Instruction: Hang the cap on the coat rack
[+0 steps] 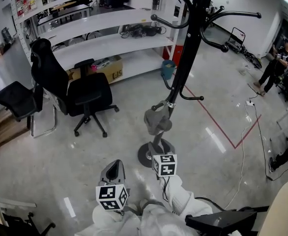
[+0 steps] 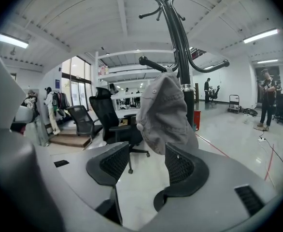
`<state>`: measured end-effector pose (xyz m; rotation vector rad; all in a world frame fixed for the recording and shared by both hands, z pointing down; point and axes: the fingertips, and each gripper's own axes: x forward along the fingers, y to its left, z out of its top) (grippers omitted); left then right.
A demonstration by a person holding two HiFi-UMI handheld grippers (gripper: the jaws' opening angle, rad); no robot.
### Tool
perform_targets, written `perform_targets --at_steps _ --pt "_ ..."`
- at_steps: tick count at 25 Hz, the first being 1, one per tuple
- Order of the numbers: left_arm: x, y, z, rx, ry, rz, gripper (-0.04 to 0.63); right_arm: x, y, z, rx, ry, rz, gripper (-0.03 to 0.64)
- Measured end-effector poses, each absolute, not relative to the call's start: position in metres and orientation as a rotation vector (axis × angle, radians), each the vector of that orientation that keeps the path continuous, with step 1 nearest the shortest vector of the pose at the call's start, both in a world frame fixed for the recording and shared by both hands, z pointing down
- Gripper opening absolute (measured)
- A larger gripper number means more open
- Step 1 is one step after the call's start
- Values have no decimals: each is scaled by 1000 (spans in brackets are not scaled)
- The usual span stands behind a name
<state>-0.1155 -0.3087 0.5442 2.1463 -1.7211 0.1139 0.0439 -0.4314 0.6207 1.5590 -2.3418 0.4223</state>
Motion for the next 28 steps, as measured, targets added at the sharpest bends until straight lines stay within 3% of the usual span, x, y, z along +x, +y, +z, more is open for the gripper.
perform_targets --at_steps 12,18,28 --pt "-76 -294 539 2251 -1599 108 -2 42 -367 595 1528 -2423 469 207" --pt "-52 -280 541 2322 -1496 107 -2 52 -332 571 1605 -2421 405 60" --pt "-15 -253 547 2423 -1346 129 -2 73 -278 560 1748 -2386 437 43"
